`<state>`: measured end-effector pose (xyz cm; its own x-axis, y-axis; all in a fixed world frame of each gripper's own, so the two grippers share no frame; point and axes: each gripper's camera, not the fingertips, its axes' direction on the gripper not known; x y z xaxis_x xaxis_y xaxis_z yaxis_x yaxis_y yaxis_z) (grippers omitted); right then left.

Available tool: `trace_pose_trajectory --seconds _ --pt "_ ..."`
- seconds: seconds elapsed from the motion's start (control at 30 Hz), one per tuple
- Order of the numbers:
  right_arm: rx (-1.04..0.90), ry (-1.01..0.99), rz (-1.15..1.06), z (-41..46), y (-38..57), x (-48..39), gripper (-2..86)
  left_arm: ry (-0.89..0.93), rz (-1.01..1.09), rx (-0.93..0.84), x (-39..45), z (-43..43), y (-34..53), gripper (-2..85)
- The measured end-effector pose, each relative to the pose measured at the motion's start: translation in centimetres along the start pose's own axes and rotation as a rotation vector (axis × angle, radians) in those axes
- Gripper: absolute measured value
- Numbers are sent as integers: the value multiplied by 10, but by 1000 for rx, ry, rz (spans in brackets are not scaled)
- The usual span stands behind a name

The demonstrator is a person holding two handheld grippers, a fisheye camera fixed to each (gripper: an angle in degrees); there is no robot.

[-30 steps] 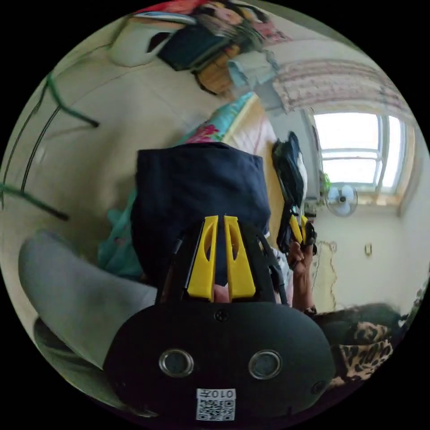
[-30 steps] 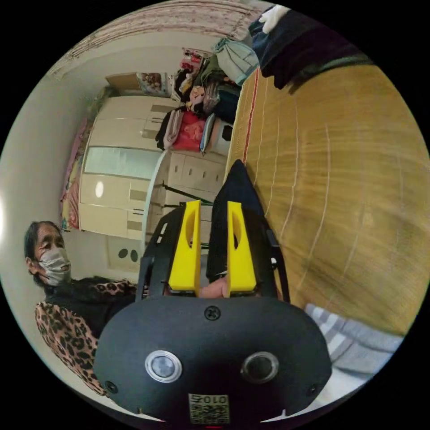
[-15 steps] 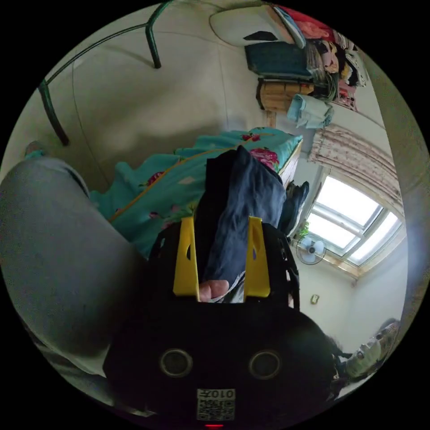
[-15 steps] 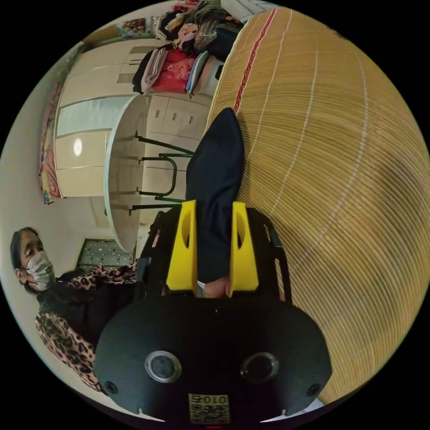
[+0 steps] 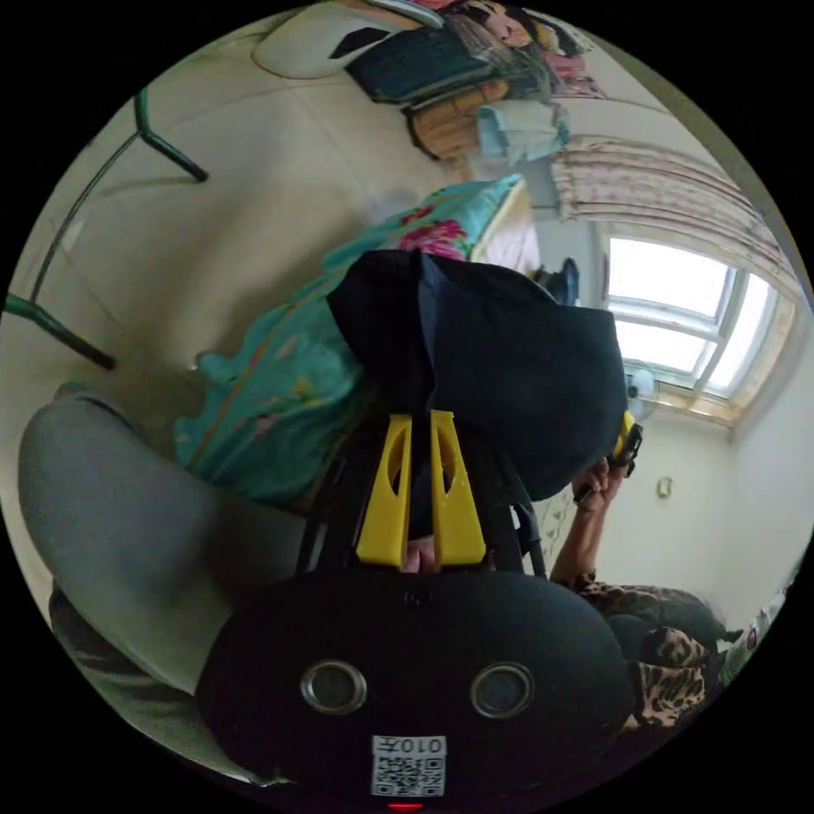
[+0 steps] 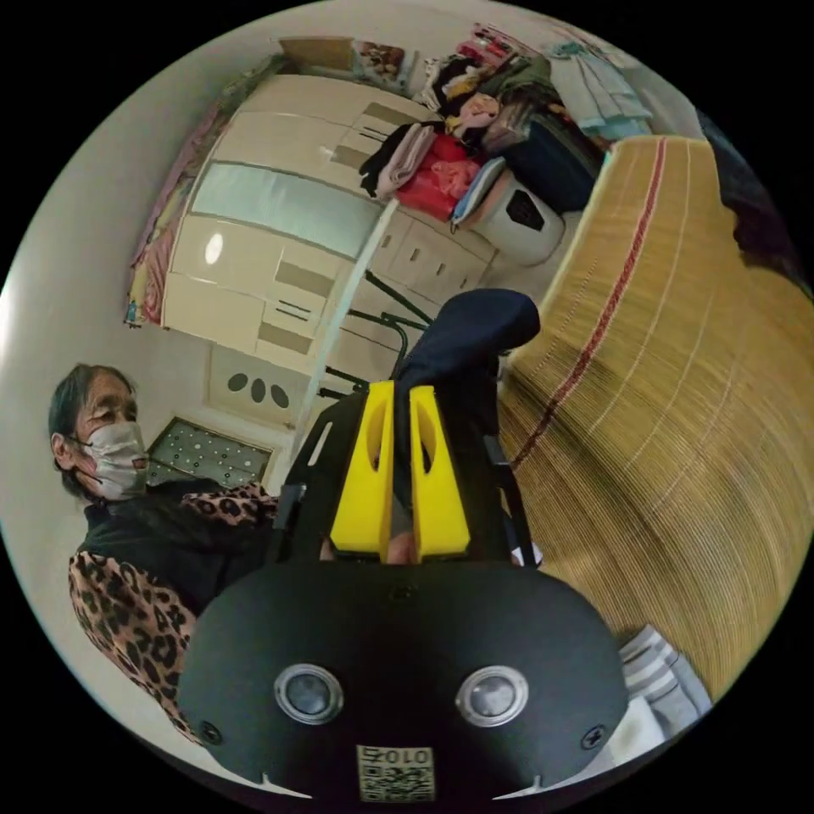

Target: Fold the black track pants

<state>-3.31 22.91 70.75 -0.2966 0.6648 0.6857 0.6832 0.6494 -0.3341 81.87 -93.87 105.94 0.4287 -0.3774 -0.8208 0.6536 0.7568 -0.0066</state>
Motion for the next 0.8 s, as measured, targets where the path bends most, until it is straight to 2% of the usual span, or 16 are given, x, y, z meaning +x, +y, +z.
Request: trace_pose_trajectory --seconds 0.07,0.13,0.2,0.37,0.47,0.53,0.67,0.73,0.8 --pt "27 3 -20 -6 6 -30 25 46 21 -36 6 6 3 55" --pt "22 31 -40 -8 9 -62 25 175 13 -70 10 13 8 51" --pt "1 118 -91 -6 10 -115 25 209 42 -84 27 13 11 49" --pt "-10 257 -334 6 14 -250 24 232 263 -58 124 -14 23 48" --pt "7 319 -501 15 23 -336 24 252 410 31 190 -61 45 48" --pt "18 336 -606 25 26 -385 24 261 534 135 233 -122 72 48" --pt "29 262 -853 66 36 -487 27 202 671 399 263 -261 130 47" --pt "60 210 -949 85 40 -523 30 93 710 560 266 -370 176 46" --pt "115 88 -993 108 34 -552 35 -23 703 643 266 -451 211 46"
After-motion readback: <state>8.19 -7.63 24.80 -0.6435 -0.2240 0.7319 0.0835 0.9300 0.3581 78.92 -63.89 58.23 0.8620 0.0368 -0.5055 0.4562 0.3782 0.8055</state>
